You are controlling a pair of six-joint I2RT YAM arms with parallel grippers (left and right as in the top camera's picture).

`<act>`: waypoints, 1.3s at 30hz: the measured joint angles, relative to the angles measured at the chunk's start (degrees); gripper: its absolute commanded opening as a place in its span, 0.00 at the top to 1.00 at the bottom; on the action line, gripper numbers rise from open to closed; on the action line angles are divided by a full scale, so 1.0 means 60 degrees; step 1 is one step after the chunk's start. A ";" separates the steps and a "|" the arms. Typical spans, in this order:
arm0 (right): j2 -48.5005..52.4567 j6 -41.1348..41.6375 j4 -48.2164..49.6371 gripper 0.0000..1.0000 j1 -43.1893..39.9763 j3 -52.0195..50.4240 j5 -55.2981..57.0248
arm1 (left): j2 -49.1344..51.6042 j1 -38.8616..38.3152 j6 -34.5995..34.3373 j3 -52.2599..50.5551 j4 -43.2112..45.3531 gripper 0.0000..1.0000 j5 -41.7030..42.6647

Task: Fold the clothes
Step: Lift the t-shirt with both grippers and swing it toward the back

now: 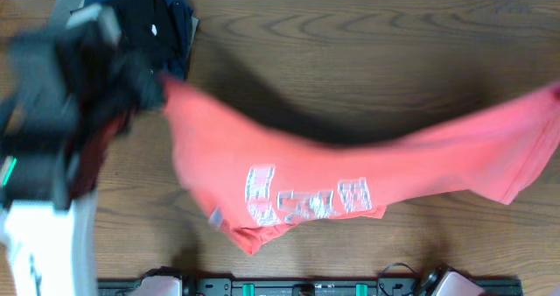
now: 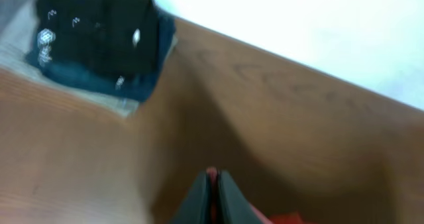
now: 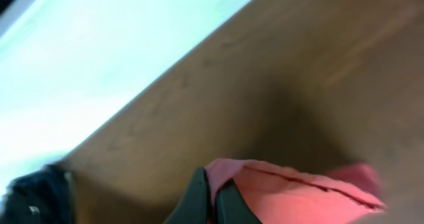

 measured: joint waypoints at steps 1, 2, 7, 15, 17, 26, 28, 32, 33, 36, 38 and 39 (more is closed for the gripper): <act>0.0328 0.0149 0.0510 0.99 0.0044 -0.0007 -0.0299 | 0.0535 0.0000 0.0000 -0.0007 0.0579 0.94 -0.0011; 0.0656 0.0321 0.1013 0.99 0.0131 -0.0018 -0.0619 | 0.0922 0.0000 0.0000 -0.0004 0.1042 0.94 -0.0007; 0.2160 0.1395 0.3654 0.98 0.0729 0.0018 -0.2470 | 0.2772 0.0026 0.0000 0.1060 0.2390 0.94 0.0561; 0.3268 0.3162 0.5107 0.99 -0.0193 0.3129 -0.4634 | 0.3180 0.0688 0.0015 0.6003 0.2841 0.94 0.1129; 0.3093 0.3169 0.4787 0.99 -0.1020 0.4000 -0.4892 | 0.2812 0.0994 0.0044 0.7020 0.2539 0.94 0.1129; 0.2721 0.0954 0.0637 0.99 -0.1231 0.4470 -0.4605 | 0.2171 0.1206 0.0087 0.7526 0.0157 0.94 0.2131; 0.3089 0.0302 -0.0408 0.99 -0.0769 0.4288 -0.3759 | 0.2903 0.1209 0.0113 0.7049 -0.0758 0.94 0.2277; 0.3792 -0.0532 -0.1450 0.99 0.0018 0.3581 -0.2186 | 0.4819 0.1206 0.0226 0.5792 -0.2022 0.94 0.2386; 0.3891 -0.0670 -0.1563 0.99 0.0146 0.3373 -0.1985 | 0.5275 0.1209 0.0255 0.5446 -0.2317 0.94 0.2393; 0.4000 -0.1082 -0.1694 0.99 0.0423 0.2441 -0.1475 | 0.6193 0.1206 0.0328 0.4506 -0.2973 0.94 0.2415; 0.4000 -0.1282 -0.1770 0.99 0.0492 0.1869 -0.1304 | 0.6309 0.1209 0.0437 0.4047 -0.3315 0.94 0.2430; 0.4000 -0.1359 -0.1792 0.99 0.0521 0.1606 -0.1235 | 0.6298 0.1209 0.0499 0.3927 -0.3508 0.94 0.2444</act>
